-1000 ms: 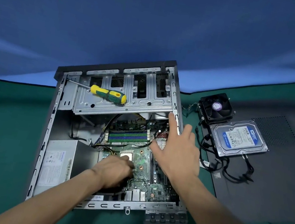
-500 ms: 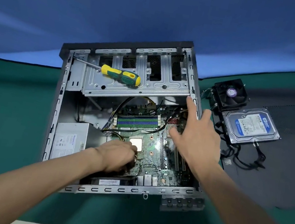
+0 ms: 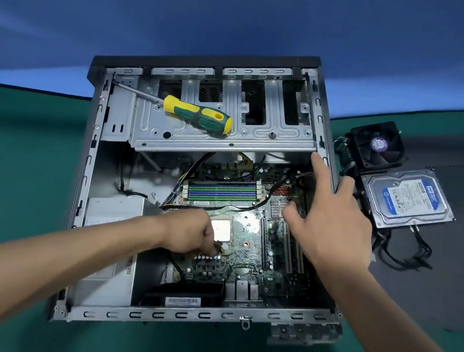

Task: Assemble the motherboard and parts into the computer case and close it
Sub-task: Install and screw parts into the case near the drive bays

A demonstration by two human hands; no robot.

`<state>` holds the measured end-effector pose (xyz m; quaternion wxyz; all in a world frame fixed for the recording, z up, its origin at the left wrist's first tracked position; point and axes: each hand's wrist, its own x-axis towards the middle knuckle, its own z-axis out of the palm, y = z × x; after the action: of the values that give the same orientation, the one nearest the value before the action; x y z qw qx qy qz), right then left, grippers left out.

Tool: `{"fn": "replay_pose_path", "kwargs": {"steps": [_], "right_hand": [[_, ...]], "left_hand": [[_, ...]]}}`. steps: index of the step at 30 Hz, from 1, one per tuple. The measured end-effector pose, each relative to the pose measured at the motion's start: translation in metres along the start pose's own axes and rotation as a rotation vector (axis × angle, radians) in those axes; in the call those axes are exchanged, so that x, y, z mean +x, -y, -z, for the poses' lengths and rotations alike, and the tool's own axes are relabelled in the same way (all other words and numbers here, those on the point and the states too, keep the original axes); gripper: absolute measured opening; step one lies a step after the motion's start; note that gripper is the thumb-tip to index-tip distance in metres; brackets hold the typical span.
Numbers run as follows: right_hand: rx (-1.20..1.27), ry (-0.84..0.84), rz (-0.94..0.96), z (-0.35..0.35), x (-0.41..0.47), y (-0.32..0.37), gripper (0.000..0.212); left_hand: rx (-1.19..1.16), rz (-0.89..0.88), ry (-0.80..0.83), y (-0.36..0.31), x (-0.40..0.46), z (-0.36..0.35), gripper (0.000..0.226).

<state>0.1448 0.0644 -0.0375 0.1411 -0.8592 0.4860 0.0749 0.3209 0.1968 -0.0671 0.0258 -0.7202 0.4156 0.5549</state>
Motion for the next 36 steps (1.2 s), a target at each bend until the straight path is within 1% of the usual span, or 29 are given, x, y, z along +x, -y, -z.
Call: {"fn": "replay_pose_path", "kwargs": {"steps": [3,6,7,9,11,14,16,20,21,22,24,27,29,31,33,36], "right_hand": [[0.004,0.02,-0.016,0.001,0.0,0.001,0.076],[0.003,0.034,-0.02,0.002,0.001,0.001,0.077],[0.006,0.037,-0.02,0.003,0.001,0.002,0.077],[0.01,0.041,-0.02,0.003,0.0,0.002,0.076],[0.008,0.038,-0.017,0.004,0.0,0.002,0.076],[-0.001,0.025,-0.011,0.003,-0.001,0.001,0.074],[0.0,0.012,-0.005,0.002,-0.001,0.0,0.073],[-0.006,-0.004,-0.004,0.002,0.0,0.001,0.074],[-0.006,-0.007,-0.002,0.002,0.0,0.001,0.074],[-0.006,-0.01,-0.001,0.002,0.0,0.001,0.074],[-0.011,-0.014,0.001,0.002,-0.001,0.001,0.075],[-0.007,-0.013,0.005,0.002,-0.001,0.0,0.075],[0.002,-0.012,0.008,0.003,-0.001,0.0,0.075],[0.016,-0.011,0.009,0.003,-0.001,0.0,0.075],[0.033,-0.011,0.01,0.004,-0.002,0.0,0.075],[0.05,-0.012,0.013,0.004,-0.002,0.0,0.075]], "left_hand": [[-0.095,0.044,0.016,0.0,0.003,0.001,0.04],[-0.191,0.049,0.073,0.001,0.003,0.003,0.042],[-0.207,0.051,0.073,0.001,0.003,0.003,0.037],[-0.21,0.071,0.049,0.001,0.003,0.002,0.017],[-0.192,0.084,0.019,0.002,0.004,-0.001,0.01],[-0.169,0.059,-0.054,0.001,0.006,-0.004,0.013],[-0.161,0.027,-0.122,0.0,0.007,-0.005,0.022],[-0.295,0.024,-0.123,-0.002,0.006,-0.003,0.034],[-0.322,0.042,-0.124,-0.003,0.007,-0.002,0.035],[-0.332,0.071,-0.13,-0.003,0.008,-0.002,0.031],[-0.307,0.142,-0.135,-0.002,0.009,-0.003,0.021],[-0.178,0.182,-0.088,-0.003,0.005,-0.008,0.019],[-0.034,0.177,-0.088,-0.004,0.001,-0.01,0.022],[0.062,0.179,-0.111,-0.006,-0.001,-0.011,0.029],[0.099,0.196,-0.113,-0.007,-0.001,-0.011,0.03],[0.171,0.222,-0.066,-0.006,-0.002,-0.012,0.028]]}}
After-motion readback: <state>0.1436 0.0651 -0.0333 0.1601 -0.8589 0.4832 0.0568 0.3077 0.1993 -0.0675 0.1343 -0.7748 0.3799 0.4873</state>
